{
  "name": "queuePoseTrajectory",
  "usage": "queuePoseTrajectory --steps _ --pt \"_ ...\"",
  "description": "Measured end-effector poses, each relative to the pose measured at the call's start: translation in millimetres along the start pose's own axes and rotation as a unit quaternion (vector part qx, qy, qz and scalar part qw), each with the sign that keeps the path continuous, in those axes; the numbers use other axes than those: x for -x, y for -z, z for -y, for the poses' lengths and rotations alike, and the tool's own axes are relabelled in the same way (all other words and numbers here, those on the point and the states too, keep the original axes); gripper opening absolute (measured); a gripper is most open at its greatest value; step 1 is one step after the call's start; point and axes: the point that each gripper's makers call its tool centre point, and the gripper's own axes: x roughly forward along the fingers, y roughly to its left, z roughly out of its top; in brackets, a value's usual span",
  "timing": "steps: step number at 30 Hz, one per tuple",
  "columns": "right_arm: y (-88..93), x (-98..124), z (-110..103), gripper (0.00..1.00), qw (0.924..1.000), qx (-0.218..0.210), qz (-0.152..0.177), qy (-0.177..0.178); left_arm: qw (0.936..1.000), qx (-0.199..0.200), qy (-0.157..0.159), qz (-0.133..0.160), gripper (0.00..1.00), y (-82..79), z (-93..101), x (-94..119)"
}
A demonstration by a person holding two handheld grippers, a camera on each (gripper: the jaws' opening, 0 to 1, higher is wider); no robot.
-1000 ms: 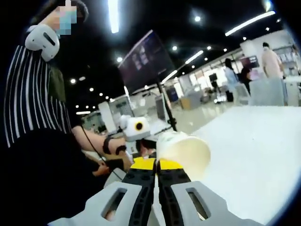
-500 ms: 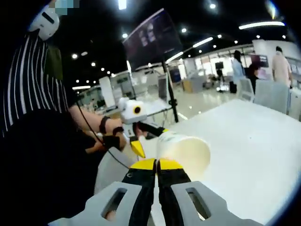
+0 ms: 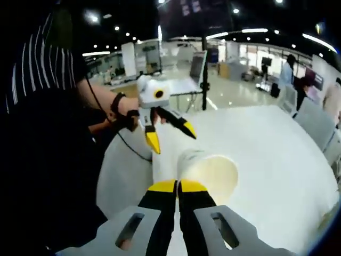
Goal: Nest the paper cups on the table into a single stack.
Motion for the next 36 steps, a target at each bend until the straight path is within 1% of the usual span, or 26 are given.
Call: queuePoseTrajectory --steps 1,2,3,6,10,11,13,15,16,17,19,23,28,30,31,33,34,36 --pt "3.5 -5.7 -1.9 0.0 0.9993 0.024 -0.028 0.0 1.0 -0.004 -0.001 -0.005 0.64 2.6 0.3 0.8" --pt "6.6 -8.4 -2.3 0.0 0.9984 0.035 -0.045 0.0 0.9999 -0.01 -0.002 -0.008 0.64 4.1 1.7 1.9" --pt "9.0 -12.4 -2.7 0.0 0.9962 0.057 -0.066 0.001 0.9999 -0.01 -0.001 -0.009 0.63 5.3 1.9 2.4" --pt "15.2 -21.9 -3.9 0.0 0.9898 0.096 -0.105 -0.003 0.9999 -0.005 -0.002 -0.01 0.63 9.4 2.0 4.5" --pt "19.4 -35.0 -3.3 0.0 0.9872 0.1 -0.123 -0.012 0.9999 -0.002 -0.005 -0.013 0.63 14.4 0.8 6.4" --pt "23.3 -39.6 -1.8 0.0 0.9857 0.1 -0.135 -0.014 0.9999 0.003 -0.007 -0.012 0.63 16.7 -1.0 6.9" --pt "26.2 -47.0 0.2 0.0 0.9841 0.103 -0.144 -0.016 0.9998 0.006 -0.01 -0.015 0.63 20.3 -3.0 8.4" --pt "26.6 -52.0 1.5 0.0 0.9833 0.103 -0.149 -0.017 0.9998 0.004 -0.012 -0.016 0.62 19.9 -2.3 9.8" --pt "27.7 -56.0 1.2 0.0 0.983 0.099 -0.153 -0.022 0.9999 0.009 -0.011 -0.009 0.62 18.9 -1.5 11.1" --pt "28.9 -57.4 0.5 0.0 0.9826 0.097 -0.156 -0.027 0.9999 0.011 -0.009 -0.004 0.61 18.1 -0.8 11.6" --pt "32.4 -61.9 1.8 0.0 0.981 0.102 -0.162 -0.03 0.9998 0.014 -0.011 -0.005 0.6 20.0 -3.4 12.1" --pt "40.6 -69.8 2.0 0.0 0.9788 0.092 -0.178 -0.043 0.9997 0.018 -0.012 -0.008 0.61 22.3 -3.8 12.1" --pt "50.2 -77.6 5.2 0.0 0.9744 0.098 -0.197 -0.045 0.9995 0.025 -0.015 -0.01 0.61 27.7 -6.3 12.8" --pt "51.2 -80.6 5.6 0.0 0.9735 0.103 -0.198 -0.047 0.9994 0.026 -0.018 -0.011 0.62 30.1 -7.9 13.1" --pt "54.5 -82.2 7.0 0.0 0.9714 0.103 -0.209 -0.046 0.9994 0.028 -0.019 -0.011 0.61 31.6 -9.4 13.5" --pt "59.8 -86.0 7.2 0.0 0.9687 0.106 -0.218 -0.051 0.999 0.029 -0.031 -0.013 0.61 33.9 -14.8 15.8" --pt "63.7 -87.3 8.1 0.0 0.9658 0.112 -0.228 -0.051 0.9986 0.032 -0.04 -0.012 0.61 34.9 -19.5 17.2" --pt "65.7 -91.0 6.3 0.0 0.9637 0.114 -0.235 -0.054 0.9978 0.038 -0.054 -0.01 0.61 36.2 -28.0 20.9"
